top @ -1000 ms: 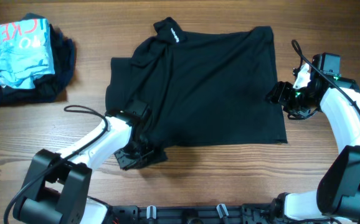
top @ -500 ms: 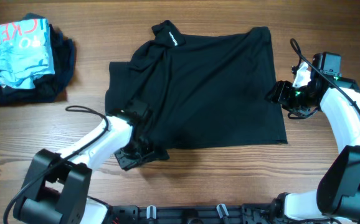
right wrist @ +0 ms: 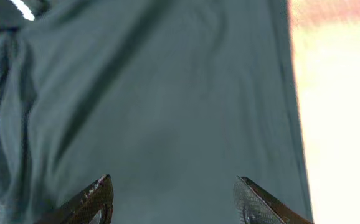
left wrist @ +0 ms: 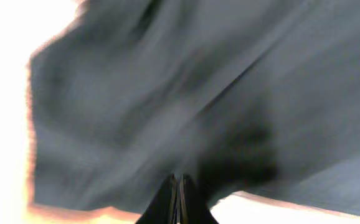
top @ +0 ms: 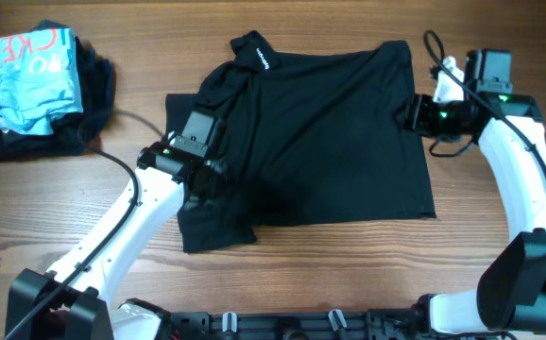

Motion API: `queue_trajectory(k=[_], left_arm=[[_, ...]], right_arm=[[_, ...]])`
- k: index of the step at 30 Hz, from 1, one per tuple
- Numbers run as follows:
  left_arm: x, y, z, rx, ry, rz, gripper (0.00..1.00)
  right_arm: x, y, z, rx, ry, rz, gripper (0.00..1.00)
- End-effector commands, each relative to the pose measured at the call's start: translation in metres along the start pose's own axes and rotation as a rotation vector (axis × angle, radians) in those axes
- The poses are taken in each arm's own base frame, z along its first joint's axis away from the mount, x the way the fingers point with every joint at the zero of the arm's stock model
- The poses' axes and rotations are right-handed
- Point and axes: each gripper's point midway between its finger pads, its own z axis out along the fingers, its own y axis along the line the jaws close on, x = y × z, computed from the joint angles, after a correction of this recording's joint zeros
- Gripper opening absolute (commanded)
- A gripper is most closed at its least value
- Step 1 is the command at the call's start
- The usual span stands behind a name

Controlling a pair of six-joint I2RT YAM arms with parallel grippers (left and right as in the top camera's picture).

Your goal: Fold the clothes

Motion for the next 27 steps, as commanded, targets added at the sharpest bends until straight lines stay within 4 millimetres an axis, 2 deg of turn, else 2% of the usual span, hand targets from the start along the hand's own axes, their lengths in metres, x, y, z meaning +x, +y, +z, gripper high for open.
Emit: queue_trajectory(k=[1,3,5,9,18,21,23,27], left_arm=[[-0.054,-0.041,-0.013,0.140,-0.237,0.138,0.04],[-0.078,-0.065,-0.019,0.209,-0.346,0.206,0.06],[-0.101,-0.077,-0.022,0.210,-0.432,0.242,0.06],[-0.139,-0.094,-0.017,0.128,-0.514,0.323,0.11],[-0.218,-0.164,-0.010,0.069,-0.611,0.492,0.24],[-0.238,-0.176,-0.001,0.032,-0.655,0.561,0.25],[-0.244,-0.178,0.008,-0.003,-0.675,0.624,0.25],[-0.247,-0.177,0.032,-0.066,-0.669,0.765,0.28]], right_arm=[[-0.022,0.032,-0.005,-0.043,-0.059,-0.118,0.65],[-0.028,0.041,-0.008,-0.049,-0.080,-0.151,0.74],[-0.031,0.046,-0.009,-0.047,-0.088,-0.164,0.77],[-0.026,0.046,-0.009,-0.046,-0.066,-0.159,0.79],[-0.012,0.043,-0.008,-0.039,-0.010,-0.144,0.81],[-0.008,0.043,-0.008,-0.037,0.007,-0.139,0.81],[-0.006,0.042,-0.008,-0.036,0.015,-0.136,0.81],[-0.002,0.041,-0.008,-0.033,0.032,-0.130,0.81]])
